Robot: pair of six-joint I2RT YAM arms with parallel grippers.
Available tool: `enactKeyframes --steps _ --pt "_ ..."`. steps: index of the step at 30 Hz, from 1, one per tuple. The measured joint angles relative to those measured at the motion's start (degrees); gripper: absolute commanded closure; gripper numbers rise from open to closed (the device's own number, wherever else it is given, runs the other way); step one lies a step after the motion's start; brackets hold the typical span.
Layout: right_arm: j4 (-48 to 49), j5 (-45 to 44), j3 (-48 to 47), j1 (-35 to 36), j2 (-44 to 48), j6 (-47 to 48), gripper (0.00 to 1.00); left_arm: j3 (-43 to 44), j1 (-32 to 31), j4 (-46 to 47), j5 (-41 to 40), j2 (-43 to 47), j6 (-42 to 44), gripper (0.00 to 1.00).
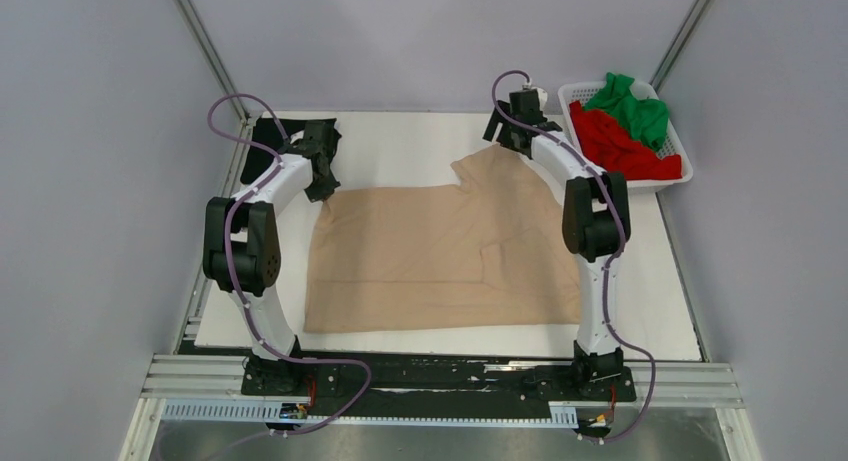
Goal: Fold and stack the t-shirts
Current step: Grab the side of the flattened tshirt furthest away from the robot with both arms
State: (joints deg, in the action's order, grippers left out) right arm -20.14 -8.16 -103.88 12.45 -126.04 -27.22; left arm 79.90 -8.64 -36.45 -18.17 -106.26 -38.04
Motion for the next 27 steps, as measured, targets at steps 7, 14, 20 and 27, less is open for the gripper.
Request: enactKeyframes --steps 7,14,20,27 --pt "-0.1 -0.7 -16.5 1.5 -15.1 8.0 0.23 0.0 0.0 0.5 0.1 0.0 0.1 1.00" --pt "-0.3 -4.9 -18.6 2.9 -19.0 16.2 0.29 -0.3 -0.1 1.1 0.1 0.0 0.0 1.00" --pt "2.3 -8.1 -15.8 3.3 -18.3 18.3 0.42 -0.5 -0.2 1.2 0.3 0.0 0.0 1.00" --pt "4.2 -10.5 -12.5 2.8 -16.8 15.4 0.69 -0.5 -0.2 1.4 0.2 0.0 0.1 1.00"
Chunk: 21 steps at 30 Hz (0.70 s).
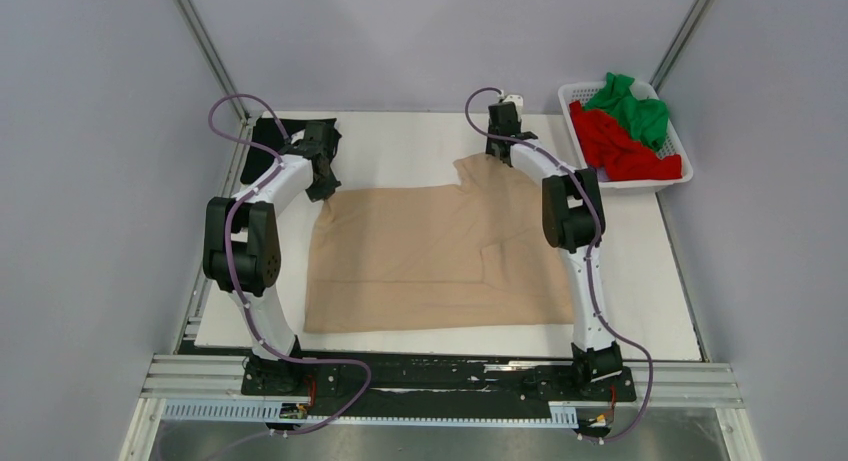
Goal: Fold and stack the t-shirts
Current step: Grab the side of the flattened tshirt furthest away from the robot with both arms, then fold the other side of the tshirt into a rectangle
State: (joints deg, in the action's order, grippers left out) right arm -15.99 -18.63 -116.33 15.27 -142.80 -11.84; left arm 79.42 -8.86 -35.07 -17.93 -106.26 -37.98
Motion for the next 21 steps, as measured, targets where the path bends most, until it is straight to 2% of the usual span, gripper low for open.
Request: enactKeyframes --steps 5,12,15,21 --pt "0.0 -0.3 1.4 -1.4 0.9 -2.1 0.86 0.2 0.0 0.0 0.0 0.0 0.0 1.00" --pt "0.3 -0.4 1.5 -1.7 1.2 -2.7 1.00 1.8 0.0 0.0 0.2 0.0 0.0 1.00" --pt "1.2 -0.3 3.7 -1.7 2.8 -3.1 1.00 2.0 0.0 0.2 0.5 0.0 0.0 1.00" --pt "5.3 0.9 20.7 -1.7 15.1 -3.6 1.00 -1.4 -1.0 1.4 1.1 2.6 1.0 1.00"
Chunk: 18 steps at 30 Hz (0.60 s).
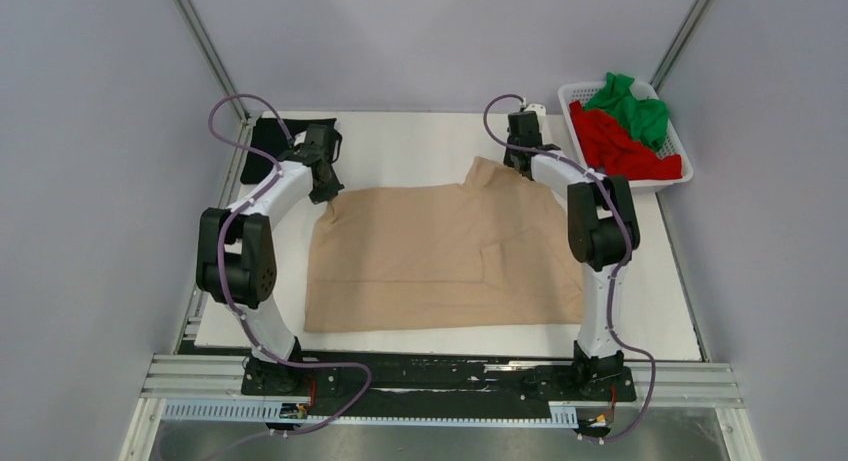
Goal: Fold and stack the t-shirts
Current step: Fold the other side of the tshirt into a rectangle
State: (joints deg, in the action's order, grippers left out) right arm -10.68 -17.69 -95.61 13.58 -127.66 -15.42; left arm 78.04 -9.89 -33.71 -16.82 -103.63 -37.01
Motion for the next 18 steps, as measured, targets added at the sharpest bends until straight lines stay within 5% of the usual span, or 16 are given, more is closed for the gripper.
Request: enactKeyframes --steps 18 --pt "3.3 -0.3 39.2 4.9 44.6 -3.2 1.00 -18.9 -2.2 2.5 0.0 23.8 0.5 1.00"
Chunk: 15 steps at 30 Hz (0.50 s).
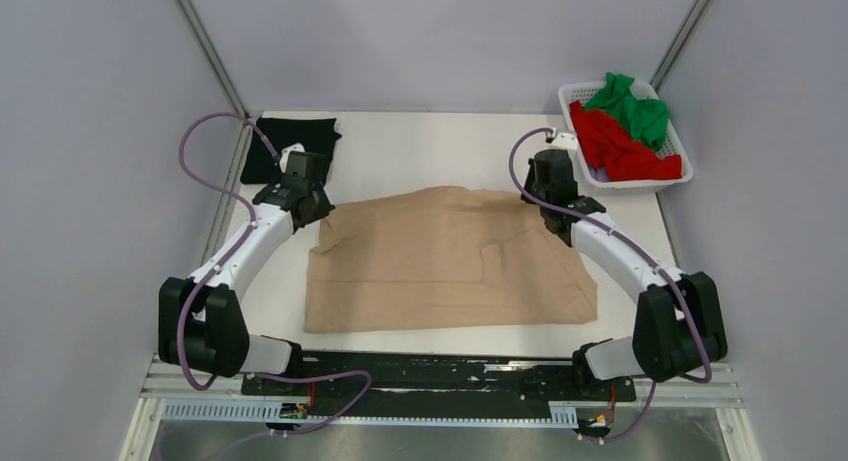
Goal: Fold and stack the t-shirts
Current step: Fold the other side of the tshirt into a rectangle
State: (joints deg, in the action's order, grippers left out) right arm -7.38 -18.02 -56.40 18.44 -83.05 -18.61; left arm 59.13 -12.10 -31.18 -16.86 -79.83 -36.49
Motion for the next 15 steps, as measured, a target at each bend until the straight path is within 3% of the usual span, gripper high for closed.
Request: enactKeyframes --steps 6,15 --pt "-1.7 -1.0 4.0 0.5 7.8 -0.2 1.00 0.2 -0.2 3.1 -0.2 1.2 6.1 1.00" --pt "-1.9 -0.9 4.0 0.5 6.5 -0.2 1.00 12.8 -0.2 3.9 -4.5 -10.4 13.9 1.00"
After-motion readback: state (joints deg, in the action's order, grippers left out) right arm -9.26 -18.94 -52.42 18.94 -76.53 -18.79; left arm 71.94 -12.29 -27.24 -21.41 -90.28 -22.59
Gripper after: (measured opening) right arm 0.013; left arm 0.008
